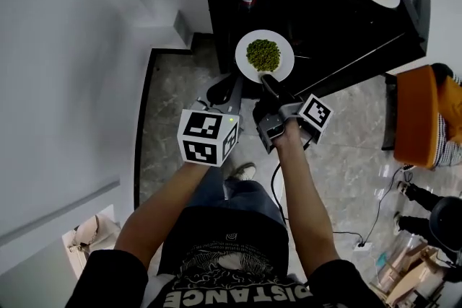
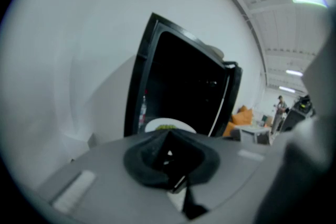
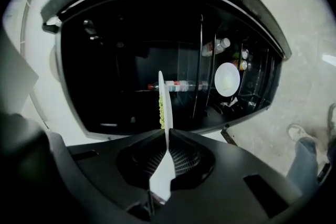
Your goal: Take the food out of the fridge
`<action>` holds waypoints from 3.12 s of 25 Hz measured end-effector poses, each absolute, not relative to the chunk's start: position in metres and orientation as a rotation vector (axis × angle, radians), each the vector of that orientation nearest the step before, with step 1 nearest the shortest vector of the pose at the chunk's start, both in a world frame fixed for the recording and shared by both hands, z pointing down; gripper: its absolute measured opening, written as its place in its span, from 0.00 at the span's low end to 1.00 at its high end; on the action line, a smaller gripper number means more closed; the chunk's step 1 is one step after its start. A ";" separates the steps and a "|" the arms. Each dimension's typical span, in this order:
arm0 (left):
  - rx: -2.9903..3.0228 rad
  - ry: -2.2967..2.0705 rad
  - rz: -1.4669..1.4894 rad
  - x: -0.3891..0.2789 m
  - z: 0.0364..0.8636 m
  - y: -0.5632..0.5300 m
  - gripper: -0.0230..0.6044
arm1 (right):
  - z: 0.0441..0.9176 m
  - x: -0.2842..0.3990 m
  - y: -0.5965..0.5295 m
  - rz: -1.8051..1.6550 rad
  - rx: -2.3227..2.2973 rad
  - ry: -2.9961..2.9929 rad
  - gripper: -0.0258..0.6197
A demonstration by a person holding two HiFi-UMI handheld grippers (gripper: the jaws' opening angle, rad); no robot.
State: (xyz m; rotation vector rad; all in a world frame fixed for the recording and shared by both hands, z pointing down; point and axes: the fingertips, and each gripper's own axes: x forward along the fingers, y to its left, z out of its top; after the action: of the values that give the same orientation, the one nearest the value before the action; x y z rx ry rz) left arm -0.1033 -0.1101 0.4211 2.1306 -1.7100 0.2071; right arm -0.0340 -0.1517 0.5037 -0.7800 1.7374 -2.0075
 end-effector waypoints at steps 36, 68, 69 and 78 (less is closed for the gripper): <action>2.490 -1.434 0.123 -0.119 0.280 -0.130 0.04 | 0.216 -0.070 -0.149 -1.782 -0.638 1.781 0.06; 2.505 -1.344 0.103 -0.099 0.287 -0.122 0.04 | 0.219 -0.046 -0.150 -1.435 -0.736 1.931 0.18; 2.509 -1.333 0.119 -0.091 0.291 -0.117 0.04 | 0.228 -0.038 -0.140 -1.392 -0.811 1.984 0.17; 2.542 -1.298 0.242 -0.026 0.310 -0.071 0.04 | 0.292 0.025 -0.067 -0.901 -1.538 2.503 0.06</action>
State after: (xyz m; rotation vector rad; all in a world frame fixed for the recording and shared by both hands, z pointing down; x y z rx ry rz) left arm -0.0255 -0.0714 0.3100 2.5418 -1.2977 0.2419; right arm 0.0251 -0.0666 0.2919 -1.5379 2.5032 -0.9013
